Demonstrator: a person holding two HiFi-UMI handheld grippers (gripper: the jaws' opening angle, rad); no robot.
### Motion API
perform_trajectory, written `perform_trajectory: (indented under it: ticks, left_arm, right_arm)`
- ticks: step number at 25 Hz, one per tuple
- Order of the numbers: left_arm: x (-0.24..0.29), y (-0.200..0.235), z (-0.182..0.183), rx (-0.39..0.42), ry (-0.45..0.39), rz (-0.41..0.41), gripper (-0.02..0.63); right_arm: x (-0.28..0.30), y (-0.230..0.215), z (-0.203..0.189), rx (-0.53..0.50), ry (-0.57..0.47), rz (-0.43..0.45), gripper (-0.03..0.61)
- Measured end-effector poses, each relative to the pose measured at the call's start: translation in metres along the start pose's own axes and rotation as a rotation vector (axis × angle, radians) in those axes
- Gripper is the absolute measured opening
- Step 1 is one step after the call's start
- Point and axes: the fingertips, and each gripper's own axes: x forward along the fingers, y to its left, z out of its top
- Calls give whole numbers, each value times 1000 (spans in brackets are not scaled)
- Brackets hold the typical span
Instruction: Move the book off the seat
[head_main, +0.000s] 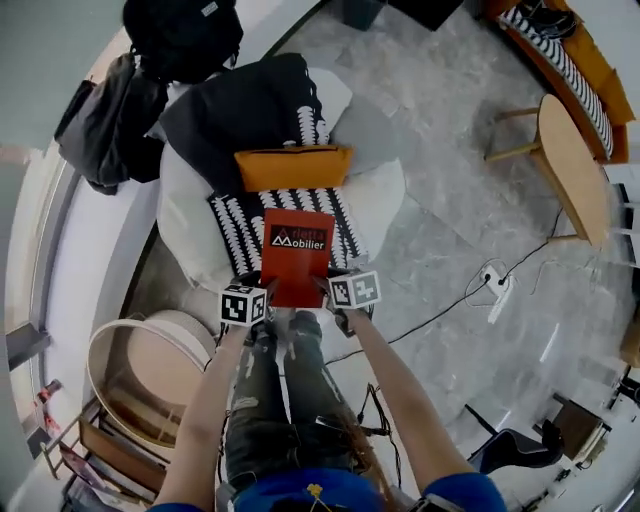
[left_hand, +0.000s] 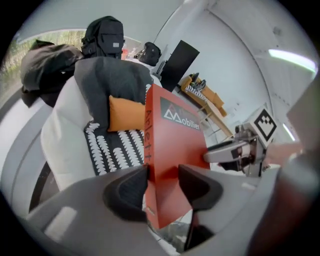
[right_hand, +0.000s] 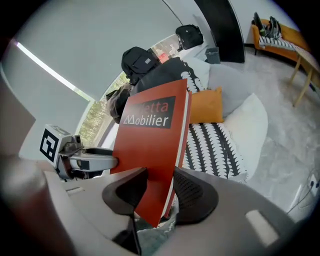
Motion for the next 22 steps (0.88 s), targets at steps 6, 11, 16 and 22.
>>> perform_trajectory:
  ticks: [6, 11, 16, 22]
  left_arm:
    - [-120, -73, 37, -13, -78, -3, 192]
    - [-197, -123, 71, -23, -210, -12, 193]
    - [-263, -153, 84, 5, -294, 14, 192]
    - [-313, -177, 87, 54, -371, 10, 190]
  right_arm:
    - [-128, 75, 29, -98, -23, -42, 166]
    - [-216, 121, 58, -203, -110, -83, 166]
    - [-274, 165, 64, -255, -177, -89, 167]
    - [-318, 201, 58, -288, -265, -97, 167]
